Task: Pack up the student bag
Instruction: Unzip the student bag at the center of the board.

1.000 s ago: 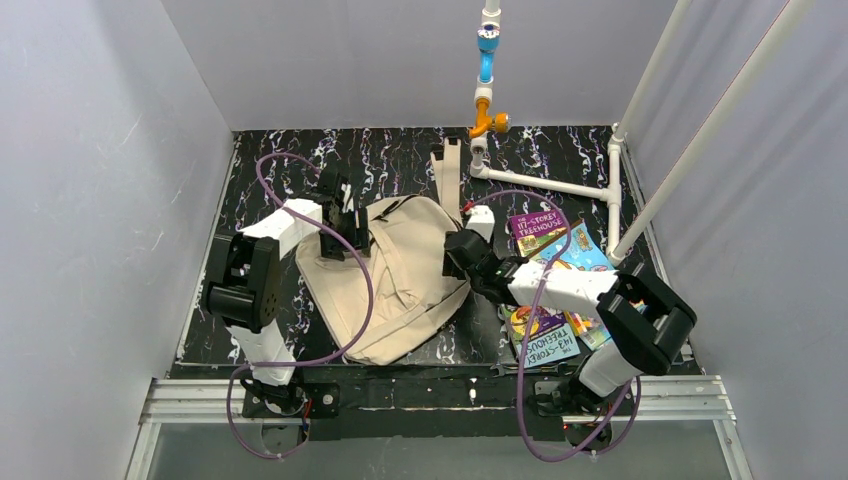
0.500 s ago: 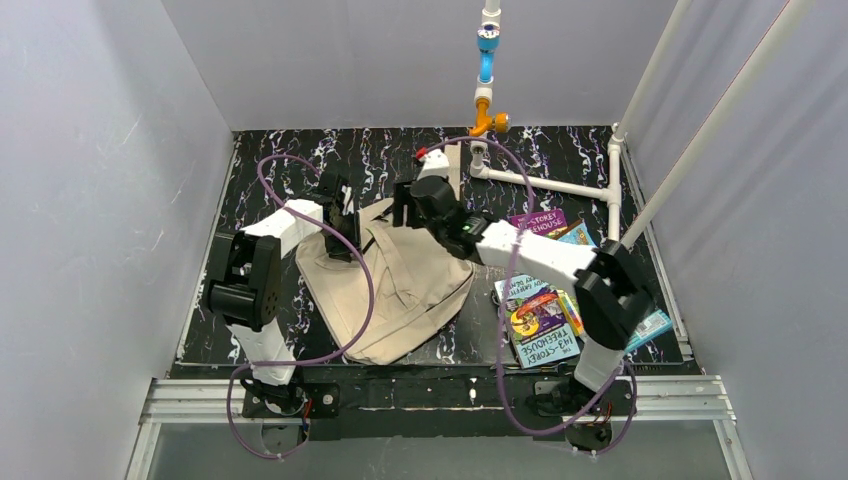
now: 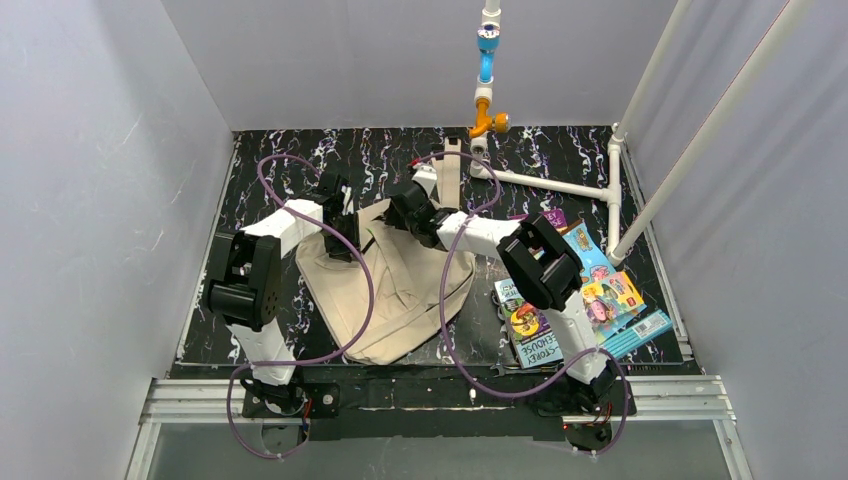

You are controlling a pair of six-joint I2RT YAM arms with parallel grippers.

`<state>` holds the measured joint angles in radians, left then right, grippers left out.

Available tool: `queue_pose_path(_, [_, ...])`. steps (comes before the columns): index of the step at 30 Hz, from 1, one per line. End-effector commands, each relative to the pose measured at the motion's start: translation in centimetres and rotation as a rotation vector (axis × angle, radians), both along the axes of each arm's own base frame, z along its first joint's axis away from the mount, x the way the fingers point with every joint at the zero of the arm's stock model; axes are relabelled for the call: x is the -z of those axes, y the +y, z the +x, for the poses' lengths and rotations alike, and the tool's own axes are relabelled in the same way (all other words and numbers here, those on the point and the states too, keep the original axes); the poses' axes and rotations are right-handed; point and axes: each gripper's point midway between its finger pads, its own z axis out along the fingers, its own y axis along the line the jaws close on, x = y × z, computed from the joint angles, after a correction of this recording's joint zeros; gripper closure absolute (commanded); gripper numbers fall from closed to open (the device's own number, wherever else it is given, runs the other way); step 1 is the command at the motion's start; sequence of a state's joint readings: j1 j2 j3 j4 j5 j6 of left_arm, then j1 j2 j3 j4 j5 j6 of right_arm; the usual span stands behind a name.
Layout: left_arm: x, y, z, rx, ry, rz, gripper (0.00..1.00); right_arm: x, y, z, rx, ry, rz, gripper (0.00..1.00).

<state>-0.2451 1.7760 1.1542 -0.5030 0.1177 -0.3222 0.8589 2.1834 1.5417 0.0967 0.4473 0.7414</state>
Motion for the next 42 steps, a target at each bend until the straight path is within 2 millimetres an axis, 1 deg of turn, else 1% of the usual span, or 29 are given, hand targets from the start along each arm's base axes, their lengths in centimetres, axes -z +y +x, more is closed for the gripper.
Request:
queue_pose_path(1, [-0.3, -0.3, -1.1, 0.016, 0.026, -0.011, 0.71, -2.5, 1.4, 3.3, 0.057, -0.043, 0.147, 0.48])
queue_pose_path(3, [-0.4, -0.3, -1.1, 0.015, 0.022, -0.009, 0.70, -2.1, 1.7, 3.6, 0.053, -0.025, 0.147, 0.50])
queue_pose_path(5, [-0.6, -0.2, -1.0, 0.015, 0.012, -0.005, 0.66, -2.3, 1.7, 3.7, 0.049, -0.026, 0.143, 0.50])
queue_pose_path(7, [-0.8, -0.2, -1.0, 0.019, 0.002, 0.000, 0.63, -2.8, 1.6, 3.5, 0.039, -0.039, 0.143, 0.50])
queue_pose_path(10, [-0.8, -0.4, -1.0, 0.023, 0.002, -0.003, 0.61, -3.8, 1.5, 3.7, 0.035, -0.058, 0.135, 0.51])
queue_pose_path(13, [-0.7, -0.4, -1.0, 0.024, 0.009, -0.004, 0.59, -4.6, 1.2, 3.7, 0.051, -0.061, 0.139, 0.58])
queue_pose_path(17, [-0.7, -0.4, -1.0, 0.025, 0.010, -0.004, 0.59, -5.2, 1.1, 3.5, 0.051, -0.060, 0.149, 0.64])
queue_pose_path(20, [-0.7, -0.5, -1.0, 0.026, 0.010, -0.004, 0.59, -5.5, 1.1, 3.4, 0.048, -0.065, 0.159, 0.65])
queue_pose_path(28, [-0.6, -0.5, -1.1, 0.027, 0.011, 0.000, 0.58, -4.4, 1.7, 4.0, 0.056, -0.047, 0.194, 0.65])
queue_pose_path(30, [-0.6, -0.5, -1.1, 0.027, 0.013, 0.001, 0.58, -3.9, 1.7, 4.3, 0.076, -0.036, 0.207, 0.61])
queue_pose_path(32, [-0.5, -0.5, -1.1, 0.028, 0.015, 0.000, 0.58, -3.3, 1.8, 4.5, 0.083, -0.021, 0.223, 0.61])
queue_pose_path(36, [-0.5, -0.5, -1.1, 0.028, 0.016, 0.002, 0.58, -2.6, 2.4, 4.8, 0.077, -0.010, 0.245, 0.71])
queue_pose_path(38, [-0.5, -0.5, -1.1, 0.028, 0.017, 0.003, 0.58, -2.3, 2.5, 5.0, 0.078, -0.008, 0.243, 0.72])
queue_pose_path(39, [-0.5, -0.5, -1.1, 0.028, 0.016, 0.001, 0.58, -2.1, 2.5, 5.2, 0.082, -0.005, 0.243, 0.71])
queue_pose_path(42, [-0.5, -0.5, -1.1, 0.026, 0.017, 0.002, 0.57, -1.2, 2.1, 5.7, 0.107, 0.008, 0.231, 0.63])
